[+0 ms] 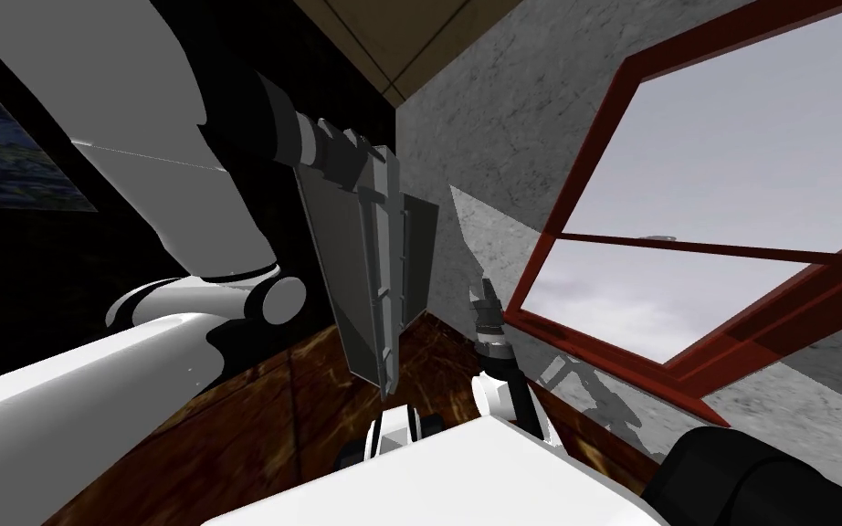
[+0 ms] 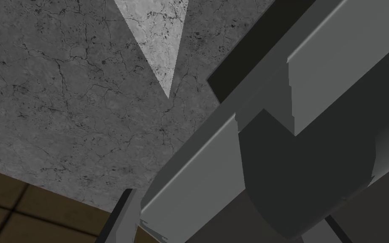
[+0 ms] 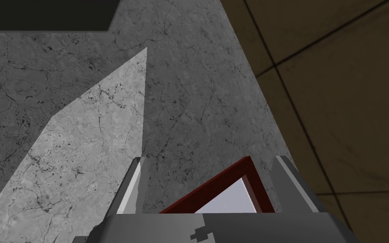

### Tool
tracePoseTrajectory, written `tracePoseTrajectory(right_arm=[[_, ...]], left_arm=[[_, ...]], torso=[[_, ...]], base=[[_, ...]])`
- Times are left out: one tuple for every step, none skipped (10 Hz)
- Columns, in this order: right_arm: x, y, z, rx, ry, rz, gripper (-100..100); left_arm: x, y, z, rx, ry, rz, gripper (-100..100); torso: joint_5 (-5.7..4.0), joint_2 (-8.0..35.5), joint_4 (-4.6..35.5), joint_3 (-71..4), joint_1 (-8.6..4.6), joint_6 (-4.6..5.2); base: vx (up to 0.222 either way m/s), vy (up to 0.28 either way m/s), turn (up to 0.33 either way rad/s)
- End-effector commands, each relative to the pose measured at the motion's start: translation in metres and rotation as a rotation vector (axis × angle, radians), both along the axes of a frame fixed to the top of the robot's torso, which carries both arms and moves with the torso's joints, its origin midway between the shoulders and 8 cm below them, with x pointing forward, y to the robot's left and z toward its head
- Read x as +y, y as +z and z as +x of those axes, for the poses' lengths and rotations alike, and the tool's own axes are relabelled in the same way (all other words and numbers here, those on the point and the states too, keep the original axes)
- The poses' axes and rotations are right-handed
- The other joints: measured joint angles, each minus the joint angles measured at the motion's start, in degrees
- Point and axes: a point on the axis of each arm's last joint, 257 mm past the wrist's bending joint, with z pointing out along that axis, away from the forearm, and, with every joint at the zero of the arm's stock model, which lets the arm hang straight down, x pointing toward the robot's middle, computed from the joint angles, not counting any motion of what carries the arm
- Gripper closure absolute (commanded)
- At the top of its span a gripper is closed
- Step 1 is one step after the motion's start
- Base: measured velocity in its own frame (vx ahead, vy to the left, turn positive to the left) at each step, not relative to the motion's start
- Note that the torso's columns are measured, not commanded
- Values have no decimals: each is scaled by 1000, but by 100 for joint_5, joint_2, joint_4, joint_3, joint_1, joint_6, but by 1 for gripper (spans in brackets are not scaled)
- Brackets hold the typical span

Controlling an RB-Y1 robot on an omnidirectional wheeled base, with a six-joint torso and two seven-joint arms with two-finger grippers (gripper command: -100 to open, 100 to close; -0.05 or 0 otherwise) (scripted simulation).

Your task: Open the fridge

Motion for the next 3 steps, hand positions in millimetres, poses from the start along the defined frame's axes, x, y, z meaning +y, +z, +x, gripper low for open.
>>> tracePoseTrajectory(right_arm=[[0,0,0,0,0,0,0],[0,0,0,0,0,0,0],[0,0,0,0,0,0,0]], left_arm=[[0,0,0,0,0,0,0],[0,0,0,0,0,0,0],[0,0,0,0,0,0,0]], torso=[[0,0,0,0,-1,0],[-1,0,0,0,-2,0],[-1,-1,0,0,-3,0]], base=[[0,0,0],[0,0,0],[0,0,0]])
